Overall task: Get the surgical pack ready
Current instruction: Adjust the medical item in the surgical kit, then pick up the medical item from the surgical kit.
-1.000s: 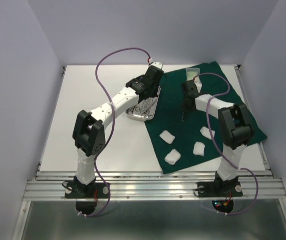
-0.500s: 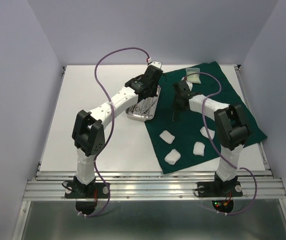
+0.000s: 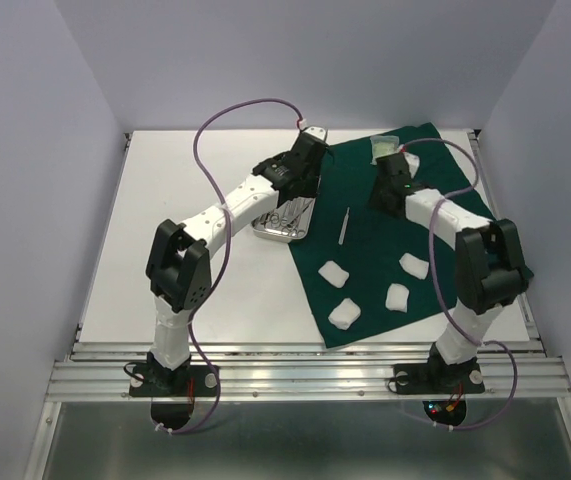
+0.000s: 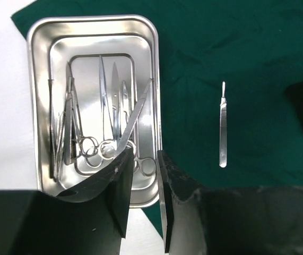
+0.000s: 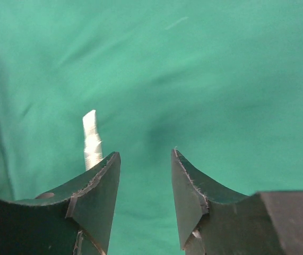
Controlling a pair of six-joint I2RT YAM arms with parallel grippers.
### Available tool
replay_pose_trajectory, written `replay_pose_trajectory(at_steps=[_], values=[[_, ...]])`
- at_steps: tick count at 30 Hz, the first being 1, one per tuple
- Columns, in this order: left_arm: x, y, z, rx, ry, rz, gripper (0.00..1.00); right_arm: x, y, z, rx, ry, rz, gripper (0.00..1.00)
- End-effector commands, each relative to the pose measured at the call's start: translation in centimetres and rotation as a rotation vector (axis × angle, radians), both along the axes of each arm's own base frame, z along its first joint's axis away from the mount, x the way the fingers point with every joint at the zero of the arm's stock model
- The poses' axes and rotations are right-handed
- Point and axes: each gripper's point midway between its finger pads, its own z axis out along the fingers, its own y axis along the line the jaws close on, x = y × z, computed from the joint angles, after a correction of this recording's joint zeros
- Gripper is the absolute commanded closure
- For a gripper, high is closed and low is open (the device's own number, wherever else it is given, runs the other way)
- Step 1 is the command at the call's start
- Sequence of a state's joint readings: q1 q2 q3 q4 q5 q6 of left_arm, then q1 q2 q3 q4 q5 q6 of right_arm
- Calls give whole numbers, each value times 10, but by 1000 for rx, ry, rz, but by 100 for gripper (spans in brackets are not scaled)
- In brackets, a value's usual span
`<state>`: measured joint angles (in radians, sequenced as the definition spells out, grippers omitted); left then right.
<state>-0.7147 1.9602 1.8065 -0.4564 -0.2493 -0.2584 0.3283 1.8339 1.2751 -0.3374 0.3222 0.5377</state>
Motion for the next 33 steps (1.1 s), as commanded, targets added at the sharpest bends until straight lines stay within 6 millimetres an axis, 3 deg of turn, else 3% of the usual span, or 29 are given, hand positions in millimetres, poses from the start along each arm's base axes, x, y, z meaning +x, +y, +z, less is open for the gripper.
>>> replay_pose_trajectory(at_steps=[1, 3, 4, 5, 7, 14, 23, 33], values=[[-9, -33, -8, -25, 14, -60, 64, -3, -80, 40, -29, -89, -156, 51], [-15, -48, -25, -13, 44, -87, 62, -10, -112, 40, -38, -83, -216, 51], [-19, -62, -22, -21, 36, -107, 61, -17, -120, 40, -38, -81, -224, 51], [-20, -69, -37, -3, 62, -116, 60, -20, -127, 41, -40, -81, -236, 51], [-23, -80, -45, 12, 75, -140, 60, -26, -141, 42, -45, -82, -257, 51], [-22, -117, -82, 71, 104, -191, 60, -39, -143, 36, -42, -72, -251, 51], [-18, -124, -119, 106, 147, -195, 59, -40, -142, 38, -22, -82, -244, 50], [-23, -119, -156, 148, 193, -172, 61, -42, -141, 34, -15, -73, -242, 51]])
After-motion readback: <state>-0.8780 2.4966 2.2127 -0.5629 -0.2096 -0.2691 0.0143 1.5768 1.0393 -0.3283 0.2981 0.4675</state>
